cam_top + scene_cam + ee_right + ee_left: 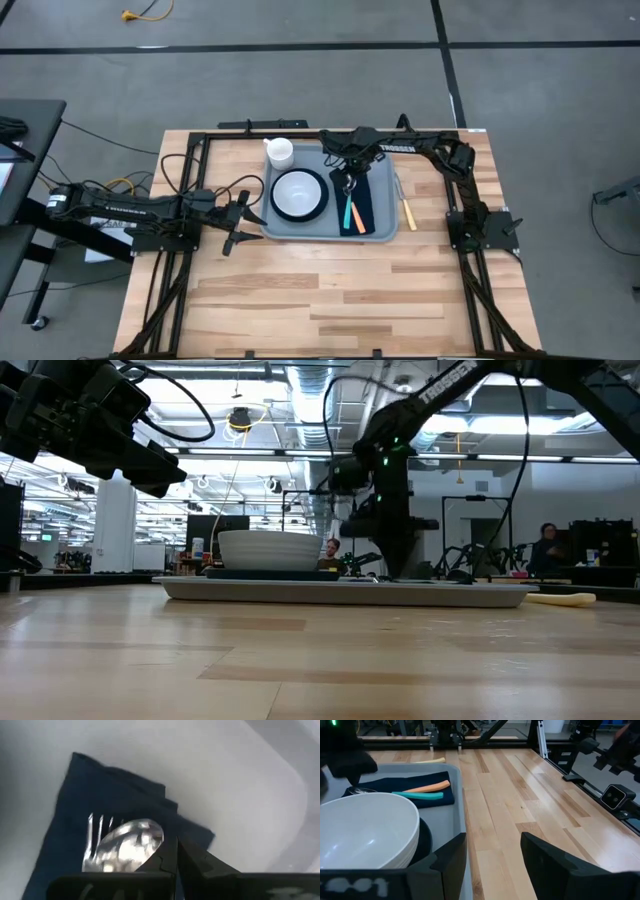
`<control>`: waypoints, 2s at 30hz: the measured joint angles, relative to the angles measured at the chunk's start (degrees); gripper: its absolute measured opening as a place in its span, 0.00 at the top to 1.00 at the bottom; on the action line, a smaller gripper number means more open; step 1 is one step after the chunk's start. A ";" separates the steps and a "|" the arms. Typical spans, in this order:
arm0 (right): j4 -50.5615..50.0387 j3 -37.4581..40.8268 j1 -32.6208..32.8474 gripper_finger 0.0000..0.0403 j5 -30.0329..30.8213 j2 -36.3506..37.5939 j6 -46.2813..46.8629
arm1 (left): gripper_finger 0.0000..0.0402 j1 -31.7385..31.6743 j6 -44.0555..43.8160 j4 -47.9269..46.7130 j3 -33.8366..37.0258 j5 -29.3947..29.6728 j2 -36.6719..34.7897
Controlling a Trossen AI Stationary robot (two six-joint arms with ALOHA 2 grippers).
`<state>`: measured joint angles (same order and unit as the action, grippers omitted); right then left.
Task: Set up tray
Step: Put the blue spoon to the right of the green plate on the blue napkin on the gray tray
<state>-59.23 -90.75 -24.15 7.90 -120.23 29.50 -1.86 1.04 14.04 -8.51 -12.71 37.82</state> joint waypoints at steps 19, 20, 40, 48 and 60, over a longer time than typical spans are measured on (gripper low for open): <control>1.33 -0.04 -0.25 1.00 -0.74 -2.75 -2.86 | 0.56 -0.01 0.03 0.02 0.00 -0.05 0.00; 1.47 -0.04 -0.21 1.00 -1.00 -2.75 -2.97 | 0.56 -0.01 0.04 0.02 0.00 -0.04 0.00; 4.55 -3.91 1.32 1.00 -9.16 -2.66 -7.19 | 0.56 -0.01 0.37 0.00 0.00 0.00 0.00; 4.47 -3.91 3.29 1.00 -12.66 -2.66 -9.85 | 0.56 0.00 0.35 0.00 0.00 0.00 0.00; -0.55 -3.91 4.04 1.00 -2.69 -2.66 -7.64 | 0.56 -0.01 0.35 0.00 0.00 0.01 0.00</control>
<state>-59.78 -94.65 -20.11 5.21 -122.89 21.85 -1.86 1.39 14.04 -8.51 -12.70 37.82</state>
